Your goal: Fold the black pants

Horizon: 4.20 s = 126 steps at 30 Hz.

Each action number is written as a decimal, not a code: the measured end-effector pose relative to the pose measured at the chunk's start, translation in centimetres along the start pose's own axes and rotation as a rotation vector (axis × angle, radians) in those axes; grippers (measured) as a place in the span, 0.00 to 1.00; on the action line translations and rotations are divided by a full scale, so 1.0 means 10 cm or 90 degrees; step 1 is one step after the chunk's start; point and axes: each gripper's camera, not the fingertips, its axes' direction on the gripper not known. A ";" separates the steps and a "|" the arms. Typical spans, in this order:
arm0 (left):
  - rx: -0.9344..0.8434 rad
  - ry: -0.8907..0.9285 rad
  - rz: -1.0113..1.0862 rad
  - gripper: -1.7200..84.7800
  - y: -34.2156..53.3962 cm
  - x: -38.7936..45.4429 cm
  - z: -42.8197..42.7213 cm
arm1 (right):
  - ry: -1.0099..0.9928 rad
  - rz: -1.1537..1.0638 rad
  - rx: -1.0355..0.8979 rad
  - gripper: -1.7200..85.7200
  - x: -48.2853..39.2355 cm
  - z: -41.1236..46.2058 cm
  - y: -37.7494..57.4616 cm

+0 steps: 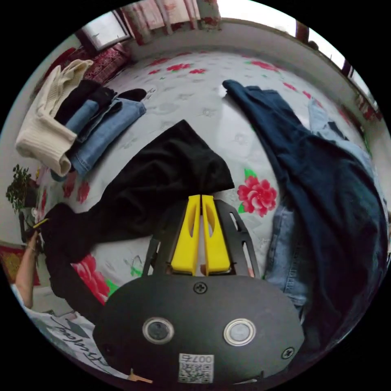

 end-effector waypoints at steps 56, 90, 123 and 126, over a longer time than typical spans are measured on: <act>0.119 0.208 -0.168 0.07 0.00 -0.79 -1.57 | -0.084 0.188 0.177 0.05 0.71 -1.02 2.72; -0.098 -0.083 -0.015 0.04 2.32 -1.03 -1.10 | -0.106 0.180 -0.032 0.14 0.31 -0.86 6.19; 0.060 0.074 -0.127 0.03 2.09 -1.25 -1.15 | -0.186 0.323 0.118 0.05 0.73 -1.26 4.91; 0.029 0.069 -0.080 0.03 1.63 -0.89 -0.89 | -0.216 0.294 0.093 0.06 0.63 -1.01 4.17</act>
